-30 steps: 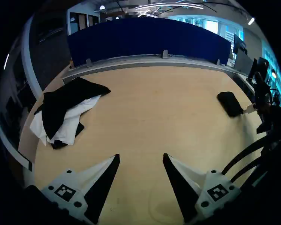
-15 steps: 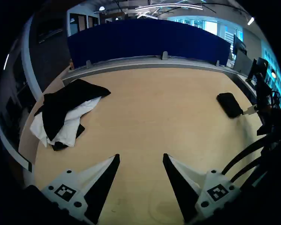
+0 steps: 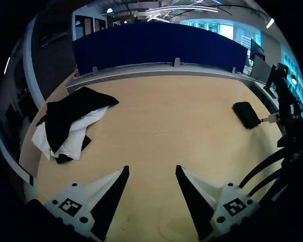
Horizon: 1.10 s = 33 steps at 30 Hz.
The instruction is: Fold towel
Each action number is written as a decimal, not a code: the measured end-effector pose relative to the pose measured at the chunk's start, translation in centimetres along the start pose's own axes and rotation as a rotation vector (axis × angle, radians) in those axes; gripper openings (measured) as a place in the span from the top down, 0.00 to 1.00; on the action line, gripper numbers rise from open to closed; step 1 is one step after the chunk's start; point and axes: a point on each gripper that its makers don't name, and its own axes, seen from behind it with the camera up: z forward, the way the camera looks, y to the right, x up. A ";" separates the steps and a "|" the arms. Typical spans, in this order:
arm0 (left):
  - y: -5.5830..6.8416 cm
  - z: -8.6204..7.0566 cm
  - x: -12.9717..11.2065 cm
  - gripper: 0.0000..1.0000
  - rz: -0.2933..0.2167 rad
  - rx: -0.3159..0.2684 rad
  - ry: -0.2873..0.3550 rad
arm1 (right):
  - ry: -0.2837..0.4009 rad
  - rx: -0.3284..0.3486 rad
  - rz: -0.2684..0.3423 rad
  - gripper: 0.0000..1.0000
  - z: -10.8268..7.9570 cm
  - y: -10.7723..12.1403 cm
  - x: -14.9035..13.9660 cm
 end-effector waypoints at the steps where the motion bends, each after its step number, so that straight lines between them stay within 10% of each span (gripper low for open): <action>1: 0.0 0.0 0.1 0.15 -0.001 -0.001 0.002 | 0.021 0.009 0.004 0.00 -0.4 -0.4 0.4; 24: 0.6 0.7 3.2 0.15 -0.015 -0.030 0.096 | 0.604 0.092 0.086 0.00 -12.6 -4.2 11.0; 33: 0.8 0.8 5.2 0.15 -0.047 -0.051 0.171 | 0.735 0.111 0.093 0.00 -15.8 -5.8 12.7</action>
